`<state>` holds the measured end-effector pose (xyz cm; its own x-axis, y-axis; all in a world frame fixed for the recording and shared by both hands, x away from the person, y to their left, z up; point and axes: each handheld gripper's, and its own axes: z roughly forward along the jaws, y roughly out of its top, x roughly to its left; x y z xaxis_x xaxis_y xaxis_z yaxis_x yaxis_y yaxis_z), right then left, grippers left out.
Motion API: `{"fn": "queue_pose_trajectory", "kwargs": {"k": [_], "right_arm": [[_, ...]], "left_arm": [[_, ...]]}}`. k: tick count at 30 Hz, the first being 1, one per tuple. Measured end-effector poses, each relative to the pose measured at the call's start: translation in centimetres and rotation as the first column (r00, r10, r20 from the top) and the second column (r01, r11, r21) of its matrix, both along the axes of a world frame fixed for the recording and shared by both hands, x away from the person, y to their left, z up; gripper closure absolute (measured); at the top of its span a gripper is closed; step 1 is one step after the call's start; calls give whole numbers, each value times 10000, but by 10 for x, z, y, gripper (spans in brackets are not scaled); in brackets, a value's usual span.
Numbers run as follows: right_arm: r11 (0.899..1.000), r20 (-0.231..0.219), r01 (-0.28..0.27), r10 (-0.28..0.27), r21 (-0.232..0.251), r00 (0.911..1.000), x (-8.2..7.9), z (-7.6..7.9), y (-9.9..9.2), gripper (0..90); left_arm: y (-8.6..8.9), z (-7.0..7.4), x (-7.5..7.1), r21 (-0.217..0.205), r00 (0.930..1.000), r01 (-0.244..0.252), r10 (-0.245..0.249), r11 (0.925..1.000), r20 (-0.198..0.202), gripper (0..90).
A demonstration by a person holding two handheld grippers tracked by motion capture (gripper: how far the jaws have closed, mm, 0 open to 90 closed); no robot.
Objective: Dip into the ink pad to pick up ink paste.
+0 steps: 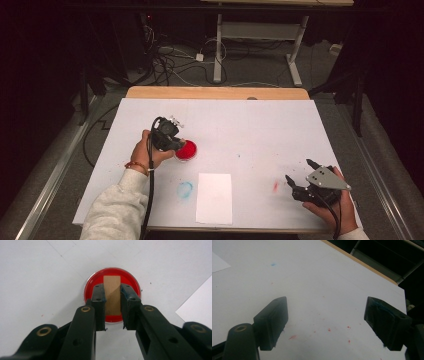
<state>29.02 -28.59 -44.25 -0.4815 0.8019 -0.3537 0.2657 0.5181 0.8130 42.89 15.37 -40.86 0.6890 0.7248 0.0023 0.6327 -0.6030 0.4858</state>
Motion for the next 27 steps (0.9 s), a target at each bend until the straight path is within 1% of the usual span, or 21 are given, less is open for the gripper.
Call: {"fn": "queue_pose_trajectory", "kwargs": {"k": [3,5,6,8,13,14,16,17,19,24,27], "right_arm": [[10000,0,-23,23,10,10000,0,0,0,196],[10000,-11,-28,27,-58,10000,0,0,1,196],[10000,-26,-49,49,-56,10000,0,0,1,196],[9999,-21,-111,111,-108,9999,0,-1,2,196],[9999,-96,-70,69,-79,9999,1,-2,2,196],[9999,-109,-68,67,-80,9999,1,-2,2,196],[9999,-119,-95,94,-99,9999,1,-2,2,196],[9999,-120,-114,113,-104,9999,1,-2,2,196],[9998,-139,-136,134,-117,9998,1,-2,3,196],[9996,-177,-192,188,-184,9997,1,-3,3,196],[9996,-211,-215,211,-197,9996,1,-4,4,196]], "left_arm": [[6,5,-6,-266,9996,26,-19,9996,273,741],[8,9,-9,-198,9988,42,-32,9998,492,741],[9,11,-11,-260,9985,52,-37,9996,553,741],[10,14,-12,-435,9979,93,-65,9990,637,741],[7,13,-12,-383,9977,148,-122,9992,672,741],[6,13,-11,-397,9980,215,-190,9990,603,741],[4,11,-10,-360,9980,243,-221,9991,586,741],[2,9,-9,-354,9985,290,-273,9990,482,741],[1,5,-7,-248,9988,249,-238,9994,432,741],[-2,-9,-1,-74,9996,268,-269,9996,-33,741],[-4,-14,2,24,9993,302,-301,9995,-202,741]]}}
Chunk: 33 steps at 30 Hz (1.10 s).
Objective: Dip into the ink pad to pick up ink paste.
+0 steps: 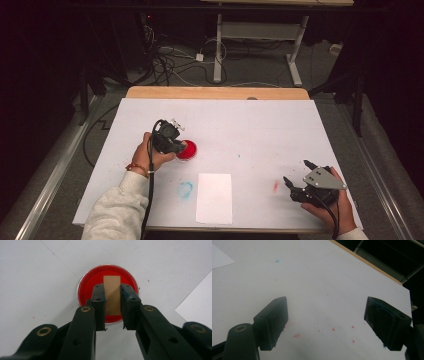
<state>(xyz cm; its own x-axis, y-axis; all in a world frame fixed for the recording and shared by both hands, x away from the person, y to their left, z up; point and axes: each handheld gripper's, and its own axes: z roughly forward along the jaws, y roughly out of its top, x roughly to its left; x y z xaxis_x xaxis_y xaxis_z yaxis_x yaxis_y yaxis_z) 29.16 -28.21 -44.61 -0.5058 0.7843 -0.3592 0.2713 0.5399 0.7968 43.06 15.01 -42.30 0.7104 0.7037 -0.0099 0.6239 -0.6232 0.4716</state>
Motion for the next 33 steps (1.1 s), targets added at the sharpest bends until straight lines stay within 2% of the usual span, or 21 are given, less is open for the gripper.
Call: {"fn": "queue_pose_trajectory", "kwargs": {"k": [5,10,24,29,33], "right_arm": [[10000,-51,-34,33,-38,10000,0,-1,0,196],[9999,-63,-67,66,-86,10000,0,-1,0,196],[9998,-155,-121,119,-128,9998,1,-2,3,196],[9998,-170,-152,149,-145,9997,0,-3,3,196],[9998,-201,-127,125,-137,9997,1,-3,3,196]], "left_arm": [[-5,-10,3,229,9998,20,-15,9997,-189,740],[-7,-12,5,283,9998,34,-29,9996,-182,740],[-7,-14,6,212,9998,8,-3,9998,-221,741],[-4,-15,7,-4,9996,1,-1,10000,-291,741],[-4,-16,7,3,9996,14,-14,10000,-270,741]]}}
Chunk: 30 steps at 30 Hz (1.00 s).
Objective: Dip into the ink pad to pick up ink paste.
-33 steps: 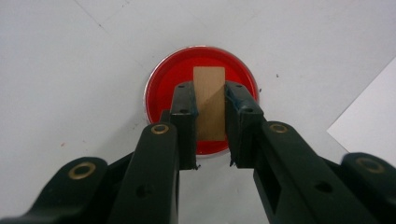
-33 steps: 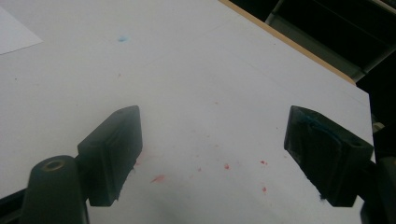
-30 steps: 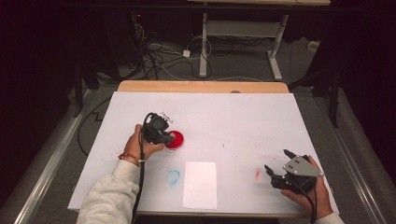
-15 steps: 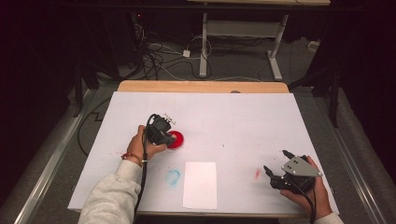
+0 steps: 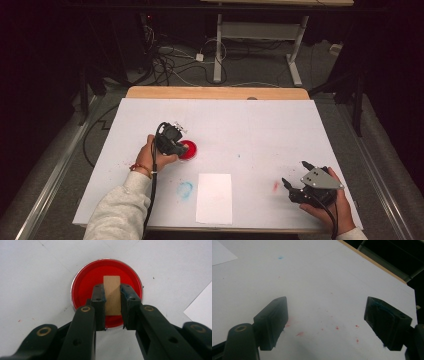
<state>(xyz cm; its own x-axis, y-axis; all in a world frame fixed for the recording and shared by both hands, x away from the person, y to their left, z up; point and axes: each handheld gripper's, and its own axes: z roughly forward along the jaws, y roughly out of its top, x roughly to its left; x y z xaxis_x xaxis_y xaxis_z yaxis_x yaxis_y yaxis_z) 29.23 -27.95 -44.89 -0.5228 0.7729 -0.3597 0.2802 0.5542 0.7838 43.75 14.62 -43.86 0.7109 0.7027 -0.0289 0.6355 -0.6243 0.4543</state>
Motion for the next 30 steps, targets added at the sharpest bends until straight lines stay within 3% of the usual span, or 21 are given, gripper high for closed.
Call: {"fn": "queue_pose_trajectory", "kwargs": {"k": [22,30], "right_arm": [[10000,-4,-32,32,-17,10000,0,0,0,196],[10000,29,21,-21,17,10000,0,1,-2,196]], "left_arm": [[0,1,-1,-42,9999,0,1,10000,102,740],[9,34,-12,-821,9949,-66,148,9966,995,740]]}}
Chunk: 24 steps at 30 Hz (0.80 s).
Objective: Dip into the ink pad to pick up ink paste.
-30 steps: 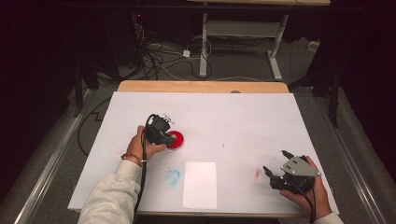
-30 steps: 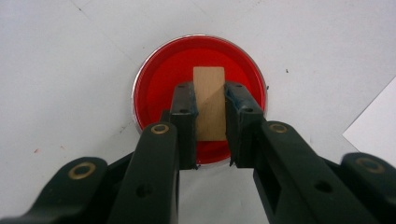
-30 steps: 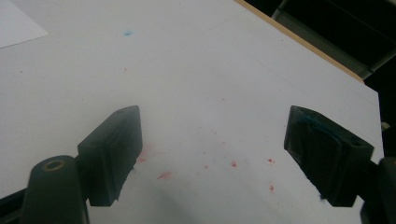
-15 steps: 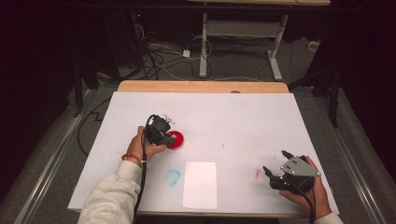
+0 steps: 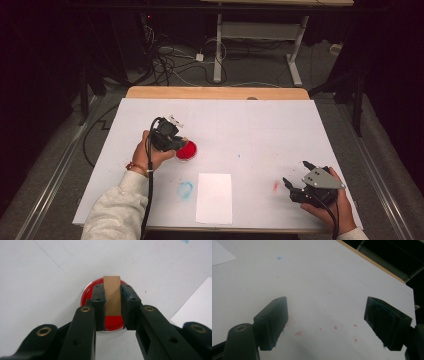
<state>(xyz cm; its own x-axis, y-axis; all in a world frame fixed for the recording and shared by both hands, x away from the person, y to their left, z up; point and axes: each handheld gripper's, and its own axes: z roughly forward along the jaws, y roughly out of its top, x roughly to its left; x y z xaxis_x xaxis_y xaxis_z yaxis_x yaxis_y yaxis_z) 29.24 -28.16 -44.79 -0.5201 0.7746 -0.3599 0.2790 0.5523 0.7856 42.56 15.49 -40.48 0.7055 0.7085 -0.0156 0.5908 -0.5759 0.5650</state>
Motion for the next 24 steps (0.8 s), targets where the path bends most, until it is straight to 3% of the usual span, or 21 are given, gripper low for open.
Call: {"fn": "queue_pose_trajectory", "kwargs": {"k": [3,16,24], "right_arm": [[10000,-12,-16,16,-15,10000,0,0,1,196],[10000,-39,-24,24,-15,10000,0,-1,1,196],[10000,-13,-80,80,-57,10000,0,-1,1,196]], "left_arm": [[-1,7,-4,-121,9999,68,-66,9999,159,740],[-1,16,-8,89,9991,188,-192,9998,388,739],[-3,8,-4,158,9992,259,-264,9995,311,739]]}}
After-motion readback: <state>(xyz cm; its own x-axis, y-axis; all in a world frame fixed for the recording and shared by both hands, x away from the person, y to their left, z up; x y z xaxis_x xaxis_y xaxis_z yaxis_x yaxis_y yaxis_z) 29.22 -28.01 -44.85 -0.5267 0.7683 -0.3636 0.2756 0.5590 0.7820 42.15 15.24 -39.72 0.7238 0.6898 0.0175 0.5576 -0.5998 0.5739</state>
